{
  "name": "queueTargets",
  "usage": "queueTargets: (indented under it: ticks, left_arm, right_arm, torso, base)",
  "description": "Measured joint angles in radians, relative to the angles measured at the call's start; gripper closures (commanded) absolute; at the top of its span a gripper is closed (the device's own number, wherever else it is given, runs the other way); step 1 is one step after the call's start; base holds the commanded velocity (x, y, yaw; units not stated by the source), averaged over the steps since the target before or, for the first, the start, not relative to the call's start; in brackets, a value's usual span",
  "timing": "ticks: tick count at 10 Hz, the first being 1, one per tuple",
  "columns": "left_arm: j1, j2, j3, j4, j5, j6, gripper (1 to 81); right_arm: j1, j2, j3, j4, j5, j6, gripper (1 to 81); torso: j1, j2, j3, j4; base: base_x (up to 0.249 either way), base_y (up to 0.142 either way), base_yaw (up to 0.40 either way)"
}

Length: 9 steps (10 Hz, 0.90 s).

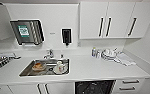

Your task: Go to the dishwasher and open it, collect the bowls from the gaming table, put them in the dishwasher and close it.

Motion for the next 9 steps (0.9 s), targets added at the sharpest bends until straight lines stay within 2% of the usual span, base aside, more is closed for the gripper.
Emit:
queueTargets:
  ticks: [9]
  left_arm:
    - [0.006,0.009,0.0,0.001,-0.002,0.0,81.1]
  right_arm:
    - [0.0,0.0,0.0,0.0,0.001,-0.001,81.1]
  torso:
    - [0.0,0.0,0.0,0.0]
  base:
    - [0.0,0.0,0.0]
